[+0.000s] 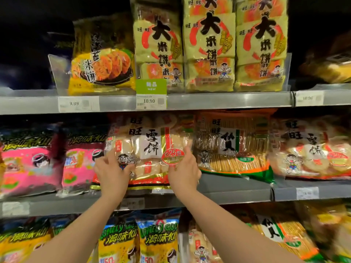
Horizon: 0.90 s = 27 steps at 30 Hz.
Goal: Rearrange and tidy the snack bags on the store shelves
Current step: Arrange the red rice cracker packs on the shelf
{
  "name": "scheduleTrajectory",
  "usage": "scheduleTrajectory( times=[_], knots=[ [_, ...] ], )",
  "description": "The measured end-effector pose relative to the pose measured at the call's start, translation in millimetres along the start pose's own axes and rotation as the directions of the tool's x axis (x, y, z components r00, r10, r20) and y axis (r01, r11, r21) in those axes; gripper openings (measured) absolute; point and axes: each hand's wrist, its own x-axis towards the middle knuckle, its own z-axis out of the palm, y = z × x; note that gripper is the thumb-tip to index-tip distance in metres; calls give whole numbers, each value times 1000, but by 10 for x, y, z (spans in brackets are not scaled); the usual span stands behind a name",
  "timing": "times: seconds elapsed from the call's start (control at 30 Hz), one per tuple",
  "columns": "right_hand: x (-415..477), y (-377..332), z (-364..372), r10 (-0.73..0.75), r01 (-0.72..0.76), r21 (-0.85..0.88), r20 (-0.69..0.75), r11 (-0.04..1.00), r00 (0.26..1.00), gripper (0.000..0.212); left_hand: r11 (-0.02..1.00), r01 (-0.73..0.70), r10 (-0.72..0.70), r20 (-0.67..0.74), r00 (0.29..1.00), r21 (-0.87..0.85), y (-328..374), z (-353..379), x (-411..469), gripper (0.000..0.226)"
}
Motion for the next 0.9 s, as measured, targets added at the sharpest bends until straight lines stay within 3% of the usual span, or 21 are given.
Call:
scheduleTrajectory(
  times=[0.17, 0.27, 0.43, 0.53, 0.6, 0.7, 0.77, 0.83, 0.9],
  knots=[
    [298, 13, 253, 35, -25, -110, 88, 994, 996, 87, 999, -18, 18, -23, 1000, -40, -31, 303, 221, 62],
    [502, 62, 393, 104, -88, -119, 142, 989, 984, 87, 999, -37, 39, 40, 998, -39, -61, 504, 307, 59],
    [774, 330, 747, 135, -116, -116, 163, 986, 977, 65, 998, -26, 9, 254, 967, 62, -85, 806, 507, 62],
    [940, 454, 895, 155, -118, -210, 171, 971, 973, 43, 976, -105, 15, 429, 903, 188, -224, 1034, 559, 68],
    [1078, 499, 926, 129, -35, -348, 250, 937, 960, 30, 933, -146, -56, 533, 845, 329, -320, 1217, 552, 74],
    [1269, 511, 952, 90, 154, -550, 391, 821, 916, 28, 870, -203, -93, 553, 828, 450, -421, 1450, 567, 74],
    [1319, 533, 996, 111, 192, -597, 432, 779, 895, 30, 854, -225, -84, 552, 830, 469, -429, 1486, 572, 74],
    [1279, 544, 1014, 128, 135, -578, 391, 805, 911, 29, 882, -166, -110, 535, 838, 440, -409, 1456, 563, 72],
    [1147, 529, 974, 164, -11, -446, 306, 895, 938, 29, 935, -55, -134, 491, 861, 351, -335, 1371, 511, 71]
  ],
)
